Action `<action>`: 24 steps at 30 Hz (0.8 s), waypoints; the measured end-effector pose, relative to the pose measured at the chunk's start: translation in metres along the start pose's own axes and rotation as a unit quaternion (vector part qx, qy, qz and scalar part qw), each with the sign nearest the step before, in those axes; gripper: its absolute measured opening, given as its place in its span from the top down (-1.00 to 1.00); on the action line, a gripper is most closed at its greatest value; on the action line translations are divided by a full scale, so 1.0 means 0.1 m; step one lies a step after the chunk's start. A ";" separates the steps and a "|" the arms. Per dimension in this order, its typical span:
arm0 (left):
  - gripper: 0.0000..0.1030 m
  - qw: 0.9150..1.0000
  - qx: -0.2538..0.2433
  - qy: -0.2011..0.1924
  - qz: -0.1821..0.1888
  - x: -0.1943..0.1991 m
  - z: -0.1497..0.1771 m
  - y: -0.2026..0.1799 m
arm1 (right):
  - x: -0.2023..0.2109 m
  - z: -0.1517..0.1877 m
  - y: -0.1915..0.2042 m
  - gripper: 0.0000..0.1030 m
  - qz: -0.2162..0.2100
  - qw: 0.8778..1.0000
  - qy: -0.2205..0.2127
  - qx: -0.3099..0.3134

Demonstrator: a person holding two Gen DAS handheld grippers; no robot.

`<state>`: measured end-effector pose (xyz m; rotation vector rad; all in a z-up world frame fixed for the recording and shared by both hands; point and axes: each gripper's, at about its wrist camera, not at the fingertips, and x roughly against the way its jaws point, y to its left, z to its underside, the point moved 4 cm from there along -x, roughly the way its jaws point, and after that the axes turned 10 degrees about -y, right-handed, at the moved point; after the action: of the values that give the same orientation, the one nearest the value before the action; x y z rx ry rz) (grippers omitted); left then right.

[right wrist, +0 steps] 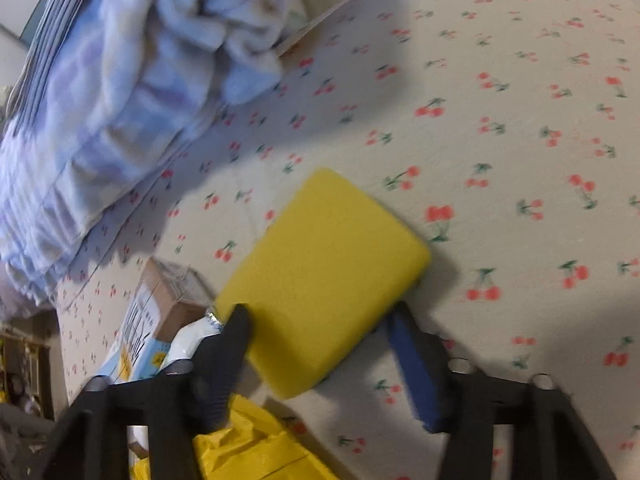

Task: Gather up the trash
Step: 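Grasp the small tissue with the left gripper while the right grasps the yellow sponge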

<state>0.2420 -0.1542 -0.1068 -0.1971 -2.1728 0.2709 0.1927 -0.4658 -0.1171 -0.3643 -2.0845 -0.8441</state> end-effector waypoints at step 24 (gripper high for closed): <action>0.74 0.998 -0.023 -0.040 0.033 0.73 0.06 0.23 | 1.12 0.12 0.10 0.36 -0.038 0.993 -0.033 0.105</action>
<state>0.1963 -0.1154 -0.0587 -0.2890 -2.2558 0.2712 0.1230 -0.4553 -0.0291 -0.2025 -2.2356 -0.6562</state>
